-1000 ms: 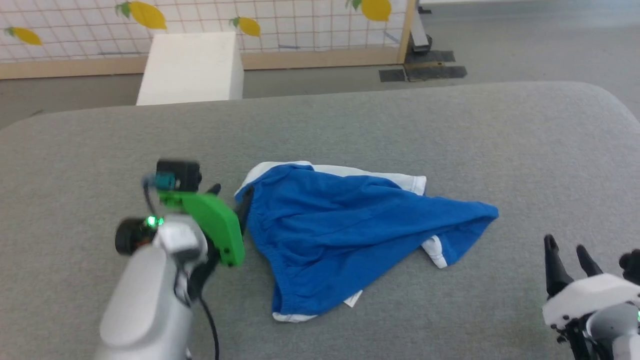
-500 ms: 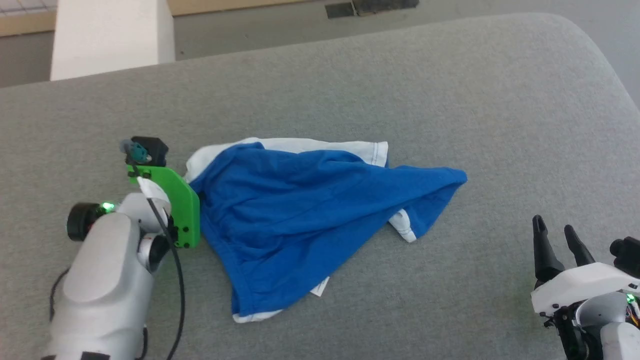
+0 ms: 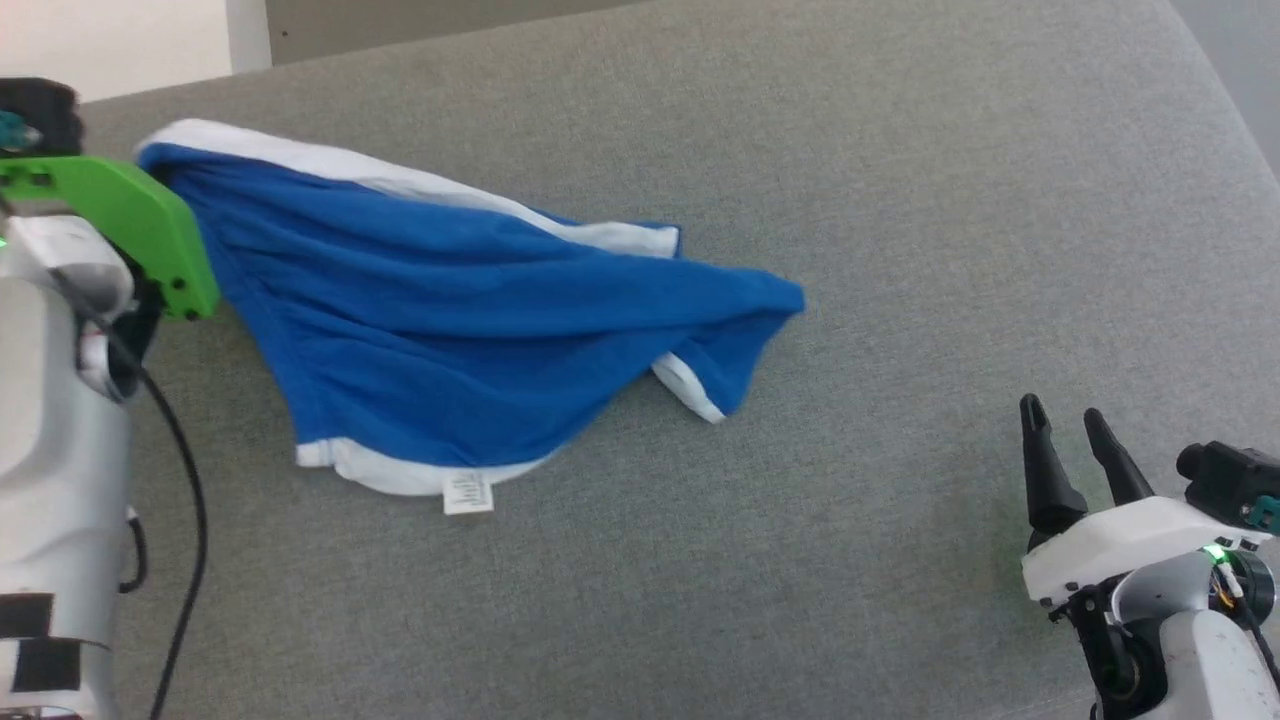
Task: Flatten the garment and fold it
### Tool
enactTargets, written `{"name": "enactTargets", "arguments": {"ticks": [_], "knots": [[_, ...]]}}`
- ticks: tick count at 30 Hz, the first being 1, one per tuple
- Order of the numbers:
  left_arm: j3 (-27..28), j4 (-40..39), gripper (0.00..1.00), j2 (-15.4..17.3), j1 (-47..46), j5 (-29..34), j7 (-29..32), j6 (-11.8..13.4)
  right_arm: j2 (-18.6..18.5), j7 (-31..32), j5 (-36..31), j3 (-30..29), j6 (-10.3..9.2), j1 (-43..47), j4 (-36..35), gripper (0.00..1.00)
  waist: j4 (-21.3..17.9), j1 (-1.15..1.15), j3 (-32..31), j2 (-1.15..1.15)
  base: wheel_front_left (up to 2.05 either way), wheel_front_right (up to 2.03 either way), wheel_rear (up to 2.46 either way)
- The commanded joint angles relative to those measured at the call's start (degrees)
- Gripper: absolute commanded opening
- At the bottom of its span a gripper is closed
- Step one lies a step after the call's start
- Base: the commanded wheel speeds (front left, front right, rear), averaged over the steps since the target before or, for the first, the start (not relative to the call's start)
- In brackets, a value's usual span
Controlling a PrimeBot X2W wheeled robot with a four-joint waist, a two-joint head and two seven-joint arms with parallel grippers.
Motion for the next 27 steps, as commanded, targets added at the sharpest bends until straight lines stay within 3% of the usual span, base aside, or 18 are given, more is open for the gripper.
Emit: {"name": "enactTargets", "arguments": {"ticks": [1, 2, 3, 8, 16, 20, 27], "knots": [[0.52, 0.88, 0.02, 0.93, -0.60, 0.18, -0.31, 0.60, 0.00, -0.33, 0.08, 0.54, -0.09, -0.93, -0.33, 1.00, -0.08, 0.00, 0.65, 0.00, 0.00, 0.00, 0.00], [1.00, 1.53, 0.41, 0.90, -0.62, -0.42, -0.18, 0.68, 0.00, -0.39, 0.06, 0.78, -0.09, -0.97, -0.37, 1.00, 0.04, 0.00, 0.61, 0.00, 0.00, 0.00, 0.00], [1.22, 1.99, 1.00, 0.89, -0.57, -0.78, -0.50, 0.61, 0.00, -0.41, -0.09, 1.10, -0.09, -0.98, -0.43, 1.00, 0.33, 0.00, 0.42, 0.00, 0.00, 0.00, 0.00], [2.58, 0.55, 1.00, -1.19, 0.27, -3.98, -6.25, -1.00, 0.00, 0.07, -0.79, 2.00, -0.09, -0.87, -0.76, 1.00, 2.40, 0.00, -1.87, 0.00, 0.00, 0.00, 0.00], [4.03, -13.46, 1.00, -4.08, 12.44, -6.50, -24.34, -2.60, 0.00, 4.51, -2.78, 4.41, -0.09, -0.19, -2.14, 1.00, 6.94, 0.00, -8.54, 0.00, 0.00, 0.00, 0.00], [3.76, -20.76, 1.00, -6.04, 23.76, -5.68, -28.18, -0.77, 0.00, 9.71, -3.77, 7.93, -0.09, -0.01, -2.96, 1.00, 8.95, 0.00, -11.31, 0.00, 0.00, 0.00, 0.00], [3.96, -28.35, 1.00, -10.14, 39.21, -7.22, -28.32, 2.89, 0.00, 21.64, -7.74, 15.82, -0.09, -3.71, -2.31, 1.00, 11.03, 0.00, -12.28, 0.00, 0.00, 0.00, 0.00]]}}
